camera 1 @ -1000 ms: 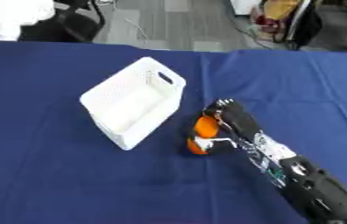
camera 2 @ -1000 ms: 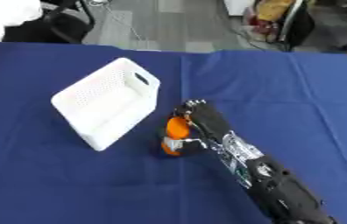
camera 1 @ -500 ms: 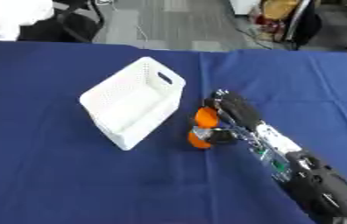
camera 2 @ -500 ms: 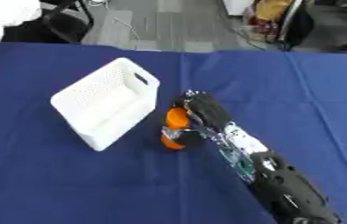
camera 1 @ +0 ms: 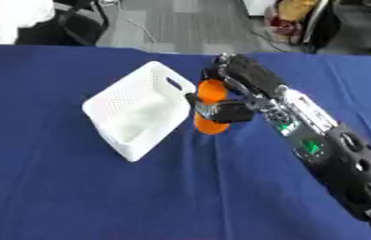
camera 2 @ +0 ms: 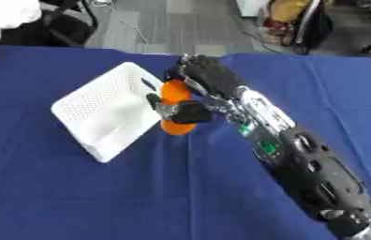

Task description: Pick up objects on the table and place them in the box.

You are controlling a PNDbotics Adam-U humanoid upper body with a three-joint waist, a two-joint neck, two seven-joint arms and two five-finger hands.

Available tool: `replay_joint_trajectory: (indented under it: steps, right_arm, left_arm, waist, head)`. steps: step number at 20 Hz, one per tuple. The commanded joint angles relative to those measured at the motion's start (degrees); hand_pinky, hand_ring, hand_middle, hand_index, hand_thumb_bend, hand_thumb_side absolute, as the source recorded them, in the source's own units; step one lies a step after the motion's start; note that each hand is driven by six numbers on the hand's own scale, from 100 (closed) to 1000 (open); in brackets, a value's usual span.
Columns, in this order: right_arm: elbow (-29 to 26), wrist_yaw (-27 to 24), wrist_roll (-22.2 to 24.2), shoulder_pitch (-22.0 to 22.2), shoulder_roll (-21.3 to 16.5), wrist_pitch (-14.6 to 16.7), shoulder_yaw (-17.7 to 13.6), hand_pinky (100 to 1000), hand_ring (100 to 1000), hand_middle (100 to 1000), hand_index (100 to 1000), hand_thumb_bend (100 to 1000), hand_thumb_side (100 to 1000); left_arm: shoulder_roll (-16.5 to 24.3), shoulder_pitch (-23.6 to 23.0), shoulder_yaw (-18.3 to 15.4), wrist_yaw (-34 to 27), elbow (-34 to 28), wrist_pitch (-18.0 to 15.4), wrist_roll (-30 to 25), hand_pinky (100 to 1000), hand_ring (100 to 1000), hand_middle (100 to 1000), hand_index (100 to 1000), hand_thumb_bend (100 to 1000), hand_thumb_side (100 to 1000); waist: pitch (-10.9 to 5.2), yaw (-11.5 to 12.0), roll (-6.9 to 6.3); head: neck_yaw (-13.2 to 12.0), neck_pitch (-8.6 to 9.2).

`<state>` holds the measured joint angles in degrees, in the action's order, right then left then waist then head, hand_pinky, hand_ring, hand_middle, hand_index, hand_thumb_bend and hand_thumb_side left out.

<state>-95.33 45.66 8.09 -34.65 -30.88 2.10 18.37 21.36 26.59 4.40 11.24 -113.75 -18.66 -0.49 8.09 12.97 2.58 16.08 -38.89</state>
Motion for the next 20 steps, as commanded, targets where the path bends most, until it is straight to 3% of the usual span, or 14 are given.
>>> replay_joint_trajectory:
  steps: [1, 7, 20]
  right_arm:
    - [-1.1, -1.0, -1.3, -2.4, -2.0, 0.3, -0.3, 100, 100, 100, 113, 100, 791]
    - [1.9, -1.0, -3.8, -5.7, -2.7, 1.8, 0.5, 100, 100, 100, 113, 100, 800]
    - [7.7, -0.5, -8.3, -12.8, -3.7, 2.9, -0.2, 100, 100, 100, 112, 100, 814]
  left_arm:
    - [-0.5, 1.5, -0.4, -0.5, -0.8, -0.4, 0.2, 902, 802, 889, 860, 167, 932]
    - [-2.4, 4.0, -0.3, -1.4, -0.8, -0.9, 0.0, 903, 803, 888, 864, 173, 929]
    - [-6.6, 10.0, 0.6, -3.8, -0.8, -1.1, -1.0, 902, 803, 890, 879, 184, 928]
  waist:
    - [-0.27, 0.5, -0.30]
    - [1.20, 3.2, 0.04]
    - [4.51, 10.0, 2.87]
  head:
    - [1.3, 1.47]
    - [4.5, 3.15]
    - [9.6, 5.34]
